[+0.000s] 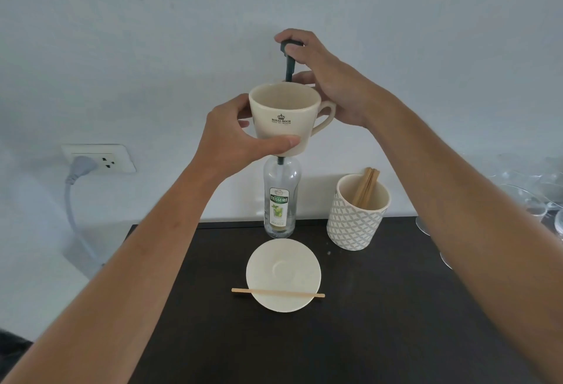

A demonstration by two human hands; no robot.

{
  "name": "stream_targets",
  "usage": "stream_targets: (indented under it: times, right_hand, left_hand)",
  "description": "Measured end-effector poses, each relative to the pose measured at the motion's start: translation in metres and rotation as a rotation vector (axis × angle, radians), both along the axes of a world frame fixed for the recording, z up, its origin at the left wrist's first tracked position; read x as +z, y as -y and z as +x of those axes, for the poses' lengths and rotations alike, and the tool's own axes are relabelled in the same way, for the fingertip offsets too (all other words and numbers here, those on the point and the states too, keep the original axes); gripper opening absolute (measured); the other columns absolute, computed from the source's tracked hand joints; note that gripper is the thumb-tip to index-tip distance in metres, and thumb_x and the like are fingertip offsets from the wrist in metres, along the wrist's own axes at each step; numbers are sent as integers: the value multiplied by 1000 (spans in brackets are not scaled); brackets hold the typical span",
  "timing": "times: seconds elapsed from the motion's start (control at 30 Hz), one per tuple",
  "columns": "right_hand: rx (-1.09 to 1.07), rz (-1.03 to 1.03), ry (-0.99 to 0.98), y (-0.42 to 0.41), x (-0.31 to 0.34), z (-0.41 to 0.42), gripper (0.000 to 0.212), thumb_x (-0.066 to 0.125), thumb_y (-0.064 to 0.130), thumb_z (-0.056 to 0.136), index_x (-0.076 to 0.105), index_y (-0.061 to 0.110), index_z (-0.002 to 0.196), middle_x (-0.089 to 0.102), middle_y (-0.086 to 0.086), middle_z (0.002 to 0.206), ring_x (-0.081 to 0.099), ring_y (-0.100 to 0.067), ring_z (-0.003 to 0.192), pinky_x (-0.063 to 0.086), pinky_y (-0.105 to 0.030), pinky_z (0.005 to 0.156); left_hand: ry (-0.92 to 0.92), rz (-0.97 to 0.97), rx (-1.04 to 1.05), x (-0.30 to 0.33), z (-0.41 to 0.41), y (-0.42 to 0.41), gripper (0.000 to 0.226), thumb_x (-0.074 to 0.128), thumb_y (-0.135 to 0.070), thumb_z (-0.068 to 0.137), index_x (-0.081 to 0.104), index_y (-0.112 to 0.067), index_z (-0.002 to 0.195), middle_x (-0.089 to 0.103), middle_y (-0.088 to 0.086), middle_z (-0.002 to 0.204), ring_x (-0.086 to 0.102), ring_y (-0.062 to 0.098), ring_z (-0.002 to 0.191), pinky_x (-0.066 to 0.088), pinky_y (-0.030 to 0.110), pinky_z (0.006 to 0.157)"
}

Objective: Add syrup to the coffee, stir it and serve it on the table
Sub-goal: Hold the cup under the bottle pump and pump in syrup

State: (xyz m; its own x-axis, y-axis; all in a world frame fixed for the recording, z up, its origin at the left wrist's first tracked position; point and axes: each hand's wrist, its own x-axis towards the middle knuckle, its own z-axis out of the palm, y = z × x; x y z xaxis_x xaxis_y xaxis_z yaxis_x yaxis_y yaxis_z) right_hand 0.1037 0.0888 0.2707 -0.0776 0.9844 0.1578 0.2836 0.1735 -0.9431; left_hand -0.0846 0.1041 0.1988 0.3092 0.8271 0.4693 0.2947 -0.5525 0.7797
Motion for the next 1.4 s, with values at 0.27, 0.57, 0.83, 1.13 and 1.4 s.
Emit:
stream_targets:
  times: [0.27, 0.57, 0.83, 1.13, 1.4]
  right_hand:
    - [-10, 12, 0, 1, -2, -1, 28, 43, 42, 108, 52, 38, 134, 51, 13, 118, 64, -12, 93, 45, -18, 50]
    - [-2, 13, 14, -1, -3, 1, 27, 42, 41, 108, 52, 38, 133, 55, 4, 110, 65, -6, 76, 44, -19, 48]
    - [-7, 11, 13, -1, -3, 0, 28, 42, 43, 108, 51, 39, 135, 54, 9, 118, 66, -10, 91, 43, -24, 51]
    - [-13, 5, 9, -3, -3, 1, 30, 41, 47, 108, 50, 42, 136, 53, 10, 130, 68, -17, 95, 49, -35, 69]
    - [-33, 8, 23, -7, -4, 1, 28, 41, 45, 108, 50, 41, 134, 50, 14, 125, 62, -19, 80, 40, -31, 55]
  left_hand:
    - [-7, -4, -14, 1, 2, 0, 73, 90, -48, 59, 65, -26, 123, 71, -19, 107, 64, -1, 102, 53, 35, 95]
    - [-7, -5, -18, 2, 2, 0, 67, 91, -45, 61, 64, -30, 121, 70, -22, 105, 64, -6, 100, 54, 30, 94]
    - [-4, 0, -16, 2, 2, 1, 68, 92, -44, 62, 64, -28, 122, 70, -22, 107, 63, -5, 101, 53, 31, 94]
    - [10, -17, -34, -2, 2, 3, 68, 93, -41, 60, 64, -29, 120, 70, -21, 107, 63, -5, 103, 53, 34, 96]
    - [15, -17, -32, -4, 2, -1, 72, 92, -45, 59, 65, -24, 122, 71, -17, 109, 64, -1, 104, 54, 35, 95]
